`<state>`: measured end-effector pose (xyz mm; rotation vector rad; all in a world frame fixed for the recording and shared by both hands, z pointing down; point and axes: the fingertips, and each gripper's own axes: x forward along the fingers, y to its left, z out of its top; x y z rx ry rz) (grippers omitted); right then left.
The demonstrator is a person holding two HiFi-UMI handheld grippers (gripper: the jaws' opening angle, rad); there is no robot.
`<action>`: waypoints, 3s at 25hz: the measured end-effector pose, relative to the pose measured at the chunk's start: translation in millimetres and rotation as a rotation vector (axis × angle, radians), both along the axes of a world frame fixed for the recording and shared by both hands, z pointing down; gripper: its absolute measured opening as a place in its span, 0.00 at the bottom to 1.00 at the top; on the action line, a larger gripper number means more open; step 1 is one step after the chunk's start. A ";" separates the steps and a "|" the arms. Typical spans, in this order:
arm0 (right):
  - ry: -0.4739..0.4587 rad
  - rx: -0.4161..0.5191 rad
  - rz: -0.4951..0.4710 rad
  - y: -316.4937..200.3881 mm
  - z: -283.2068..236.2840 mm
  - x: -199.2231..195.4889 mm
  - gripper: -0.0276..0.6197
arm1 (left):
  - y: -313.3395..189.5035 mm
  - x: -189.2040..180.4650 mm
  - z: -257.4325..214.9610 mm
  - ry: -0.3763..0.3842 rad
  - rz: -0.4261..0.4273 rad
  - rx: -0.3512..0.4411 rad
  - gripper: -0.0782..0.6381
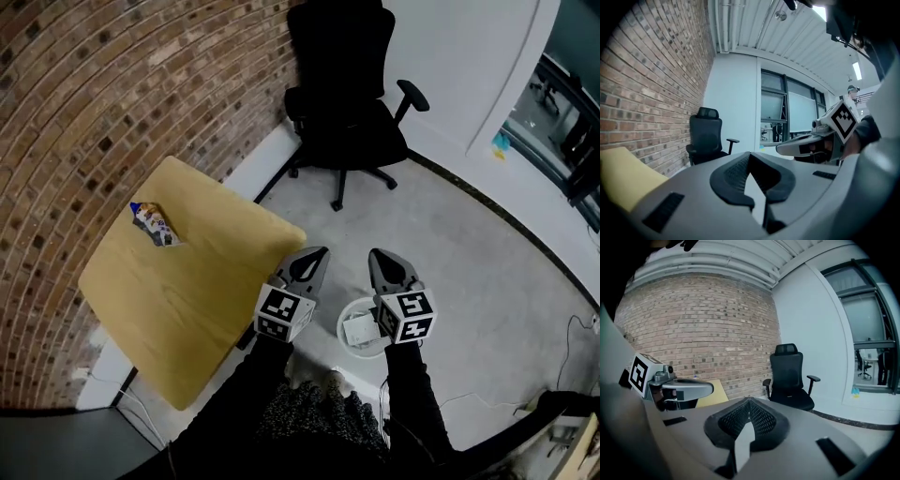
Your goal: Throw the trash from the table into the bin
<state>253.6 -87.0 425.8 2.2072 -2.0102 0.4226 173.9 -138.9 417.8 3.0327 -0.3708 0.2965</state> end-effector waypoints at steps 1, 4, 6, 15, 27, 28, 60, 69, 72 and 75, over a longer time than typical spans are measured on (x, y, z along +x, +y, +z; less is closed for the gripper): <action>-0.003 0.018 -0.014 -7.4 -6.7 -4.9 0.06 | -6.8 -5.4 -6.1 0.008 -0.025 0.006 0.12; -0.002 0.051 -0.082 -33.9 -22.1 -27.4 0.06 | -27.4 -27.5 -18.2 0.040 -0.090 0.034 0.12; 0.004 0.062 -0.131 -51.2 -30.1 -45.0 0.06 | -40.5 -47.7 -24.0 0.048 -0.139 0.039 0.12; 0.004 0.075 -0.303 -111.8 -50.1 -110.5 0.06 | -84.9 -134.9 -48.5 0.050 -0.341 0.055 0.12; 0.008 0.113 -0.486 -180.7 -72.8 -206.7 0.06 | -134.4 -245.2 -62.3 0.051 -0.574 0.074 0.12; 0.009 0.115 -0.499 -185.2 -73.8 -214.3 0.06 | -136.9 -253.1 -61.3 0.052 -0.590 0.070 0.12; 0.077 0.089 -0.723 -277.9 -62.3 -386.9 0.06 | -212.0 -418.0 -51.4 0.081 -0.847 0.040 0.12; 0.073 0.075 -0.711 -294.0 -51.8 -395.0 0.06 | -228.6 -421.5 -43.3 0.090 -0.826 0.021 0.12; 0.072 0.074 -0.715 -299.6 -47.7 -398.3 0.06 | -231.9 -422.9 -37.2 0.078 -0.820 0.015 0.12; 0.072 0.074 -0.716 -302.9 -47.2 -399.9 0.06 | -233.6 -421.9 -33.2 0.075 -0.816 0.008 0.12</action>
